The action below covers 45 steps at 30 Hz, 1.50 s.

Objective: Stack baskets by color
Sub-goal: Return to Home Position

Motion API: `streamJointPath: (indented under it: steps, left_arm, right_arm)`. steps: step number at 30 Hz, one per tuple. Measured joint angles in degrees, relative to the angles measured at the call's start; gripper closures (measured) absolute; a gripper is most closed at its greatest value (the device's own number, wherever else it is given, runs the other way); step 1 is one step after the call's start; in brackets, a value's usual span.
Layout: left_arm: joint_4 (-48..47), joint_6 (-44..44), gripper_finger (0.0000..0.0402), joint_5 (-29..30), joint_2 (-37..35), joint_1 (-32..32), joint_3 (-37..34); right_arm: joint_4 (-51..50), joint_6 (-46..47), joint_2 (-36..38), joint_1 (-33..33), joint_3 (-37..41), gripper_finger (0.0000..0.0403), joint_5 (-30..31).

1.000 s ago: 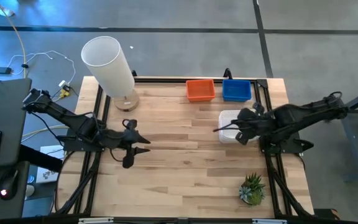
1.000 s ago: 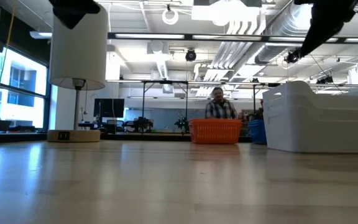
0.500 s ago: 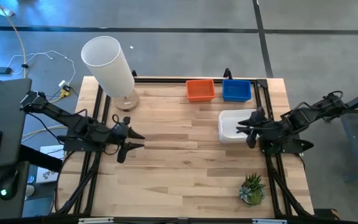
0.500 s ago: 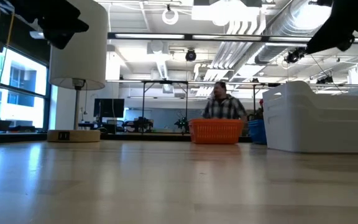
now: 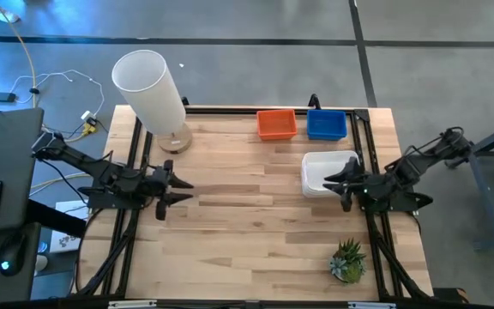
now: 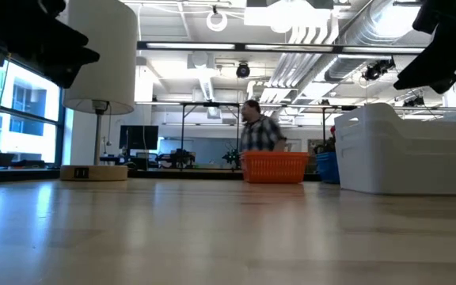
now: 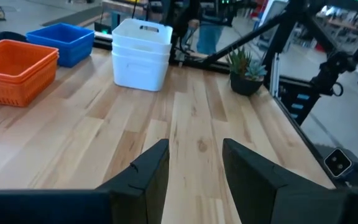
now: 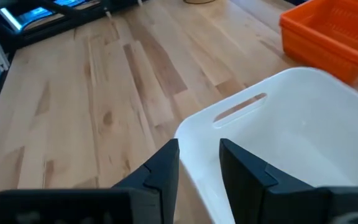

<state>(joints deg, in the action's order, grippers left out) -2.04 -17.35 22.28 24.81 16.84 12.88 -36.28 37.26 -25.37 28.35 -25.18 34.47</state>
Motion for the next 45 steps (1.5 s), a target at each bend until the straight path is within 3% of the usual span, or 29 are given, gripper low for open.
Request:
streamJointPath:
  steps: [12,16,27,36,45]
  left_arm:
    - [2.5,0.0,0.0264,-1.3,-12.1,0.0,-10.1]
    - [4.0,2.7,0.0264,-2.7,-13.5,0.0,-11.4]
    - [3.7,8.0,0.0264,-3.4,-13.6,0.0,-11.4]
    - [3.6,7.9,0.0264,-1.4,-13.6,0.0,-11.4]
    - [3.6,12.4,0.0264,-1.3,-13.6,0.0,-11.3]
  right_arm:
    - [5.8,0.0,0.0,4.1,4.8,0.0300,1.5]
    - [13.5,-3.9,0.0,5.6,8.0,0.0300,1.5]
    - [37.9,-19.5,2.0,7.0,17.5,0.0300,-9.1]
    - [36.7,-27.6,11.6,6.9,18.3,0.0300,-9.0]
    - [23.8,-26.9,24.3,6.9,18.3,0.0300,-6.2]
